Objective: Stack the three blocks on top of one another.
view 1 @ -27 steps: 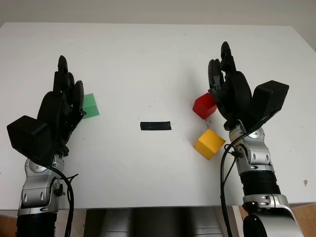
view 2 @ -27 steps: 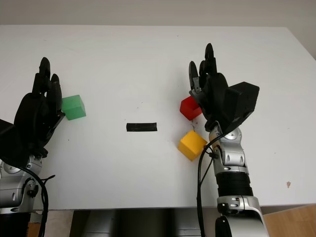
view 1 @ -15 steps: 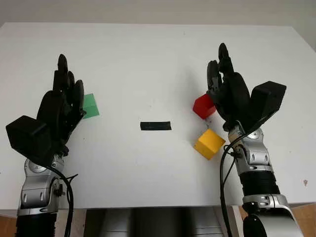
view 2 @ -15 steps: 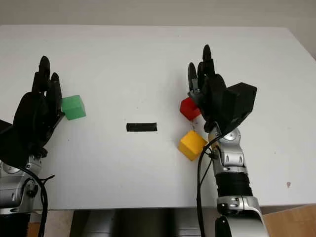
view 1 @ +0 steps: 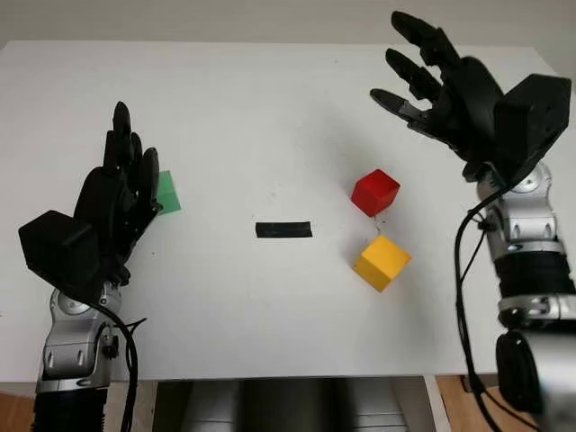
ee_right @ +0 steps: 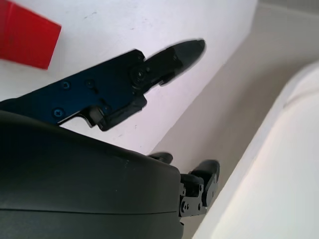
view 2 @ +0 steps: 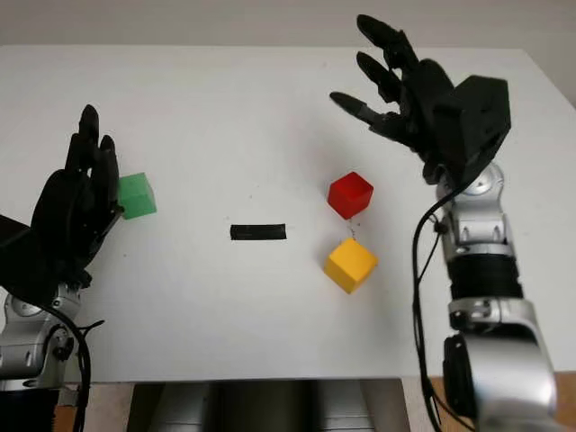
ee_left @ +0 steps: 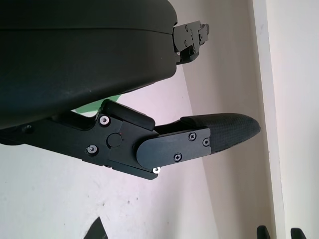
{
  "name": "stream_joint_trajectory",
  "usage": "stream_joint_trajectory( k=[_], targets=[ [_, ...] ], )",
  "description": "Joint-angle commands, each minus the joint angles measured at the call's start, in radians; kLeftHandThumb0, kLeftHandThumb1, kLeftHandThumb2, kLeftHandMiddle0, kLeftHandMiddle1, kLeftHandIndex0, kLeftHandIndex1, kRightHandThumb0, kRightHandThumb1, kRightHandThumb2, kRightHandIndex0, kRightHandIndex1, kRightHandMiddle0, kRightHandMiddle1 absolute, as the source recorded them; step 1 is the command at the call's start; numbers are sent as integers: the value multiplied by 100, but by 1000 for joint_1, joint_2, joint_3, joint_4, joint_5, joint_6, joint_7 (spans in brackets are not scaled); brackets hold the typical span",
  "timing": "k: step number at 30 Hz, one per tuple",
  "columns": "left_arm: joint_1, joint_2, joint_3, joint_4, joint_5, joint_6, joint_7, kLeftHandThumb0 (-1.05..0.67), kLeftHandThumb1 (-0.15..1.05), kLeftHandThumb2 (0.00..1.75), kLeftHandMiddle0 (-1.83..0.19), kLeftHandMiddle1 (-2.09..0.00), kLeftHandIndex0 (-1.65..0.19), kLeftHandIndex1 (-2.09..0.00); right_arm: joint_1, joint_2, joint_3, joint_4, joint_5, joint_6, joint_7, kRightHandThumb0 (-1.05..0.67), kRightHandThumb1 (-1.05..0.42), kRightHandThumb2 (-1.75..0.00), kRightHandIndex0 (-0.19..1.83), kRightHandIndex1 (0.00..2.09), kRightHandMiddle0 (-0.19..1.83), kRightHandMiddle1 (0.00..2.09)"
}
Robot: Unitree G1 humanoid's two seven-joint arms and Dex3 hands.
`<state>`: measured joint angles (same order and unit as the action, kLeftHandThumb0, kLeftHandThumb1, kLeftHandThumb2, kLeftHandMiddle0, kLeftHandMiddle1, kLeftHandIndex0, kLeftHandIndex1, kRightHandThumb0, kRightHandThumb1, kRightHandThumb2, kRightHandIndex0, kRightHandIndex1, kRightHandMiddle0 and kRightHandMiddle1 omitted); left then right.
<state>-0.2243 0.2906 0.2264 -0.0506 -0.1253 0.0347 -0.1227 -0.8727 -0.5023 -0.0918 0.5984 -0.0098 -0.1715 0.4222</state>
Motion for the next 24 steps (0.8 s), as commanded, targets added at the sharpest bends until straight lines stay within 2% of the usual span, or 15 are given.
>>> stream_joint_trajectory(
  k=[1, 3, 6, 8, 10, 12, 17, 24],
  targets=[
    [1, 2, 1, -20, 5, -3, 3, -77, 105, 61, 19, 0, 19, 0, -53, -51, 21, 27, -21, -52, 42, -42, -67, -3, 42, 30, 16, 79],
    [-5, 7, -2, -14, 9, -7, -3, -77, 105, 62, 19, 0, 19, 0, -88, -90, 46, 64, -56, -117, 83, -41, -64, -5, 48, 29, 29, 67],
    [-15, 10, -8, -8, 14, -6, -7, -77, 105, 63, 19, 0, 19, 0, -138, -140, 95, 101, -124, -184, 123, -43, -59, -5, 61, 20, 54, 33],
    [-20, 9, -12, -6, 18, -6, -8, -77, 105, 64, 19, 0, 19, 0, -167, -184, 157, 130, -228, -273, 105, -53, -61, -6, 68, 16, 64, 20],
    [-24, 7, -13, -2, 19, -7, -10, -76, 105, 65, 19, 0, 19, 0, -201, -233, 240, 134, -360, -327, 106, -61, -64, -7, 70, 13, 65, 14],
    [-27, 5, -14, 0, 21, -7, -9, -77, 105, 65, 19, 0, 19, 0, -226, -260, 296, 129, -447, -346, 120, -63, -69, -8, 63, 8, 60, 9],
    [-25, 3, -12, -8, 18, 7, -6, -77, 105, 65, 19, 0, 19, 0, -253, -282, 368, 113, -521, -394, 182, -57, -71, -7, 58, 5, 57, 6],
    [-27, 3, -10, -5, 16, 1, -10, -77, 105, 66, 19, 0, 19, 0, -268, -307, 434, 125, -636, -515, 128, -60, -74, -6, 58, 5, 58, 6]
  ],
)
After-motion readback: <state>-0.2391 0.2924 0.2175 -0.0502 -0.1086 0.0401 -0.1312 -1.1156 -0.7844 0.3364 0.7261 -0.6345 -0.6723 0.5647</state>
